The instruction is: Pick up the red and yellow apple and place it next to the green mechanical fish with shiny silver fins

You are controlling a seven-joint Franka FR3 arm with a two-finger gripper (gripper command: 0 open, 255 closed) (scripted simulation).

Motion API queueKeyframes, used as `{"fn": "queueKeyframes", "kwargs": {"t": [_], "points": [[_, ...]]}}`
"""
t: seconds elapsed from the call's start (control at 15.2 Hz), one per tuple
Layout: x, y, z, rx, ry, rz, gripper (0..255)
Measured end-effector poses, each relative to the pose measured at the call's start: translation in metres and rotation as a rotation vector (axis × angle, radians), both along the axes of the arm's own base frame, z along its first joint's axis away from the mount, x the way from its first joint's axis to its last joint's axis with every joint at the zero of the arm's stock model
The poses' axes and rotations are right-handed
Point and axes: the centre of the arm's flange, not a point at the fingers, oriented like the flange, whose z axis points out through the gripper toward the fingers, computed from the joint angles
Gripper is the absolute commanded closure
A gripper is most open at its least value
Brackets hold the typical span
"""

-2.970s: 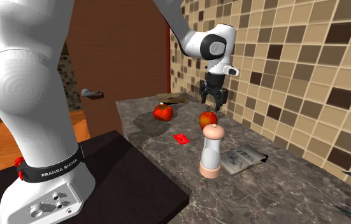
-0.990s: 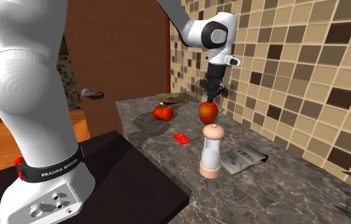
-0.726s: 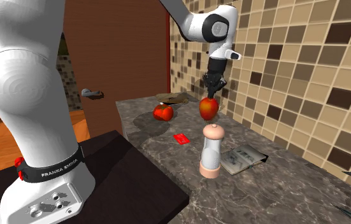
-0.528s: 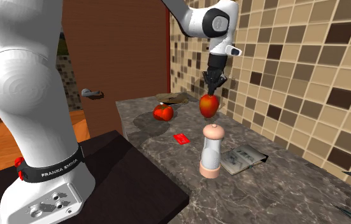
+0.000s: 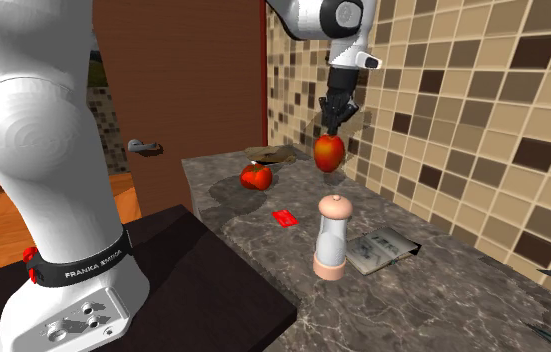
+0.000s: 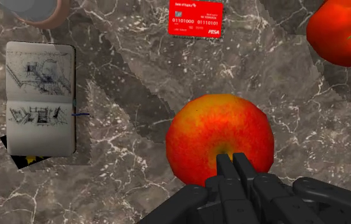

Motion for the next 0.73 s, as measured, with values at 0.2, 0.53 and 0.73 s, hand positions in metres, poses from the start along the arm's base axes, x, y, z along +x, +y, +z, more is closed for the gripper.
{"fn": "queueKeyframes", "kwargs": {"t": [0.2,0.53,0.73], "points": [[-0.001,0.000,0.017,0.000,0.000,0.000,255],[0.000,0.000,0.042,0.000,0.000,0.000,255],[-0.001,-0.001,0.059,0.000,0.000,0.000,255]]}}
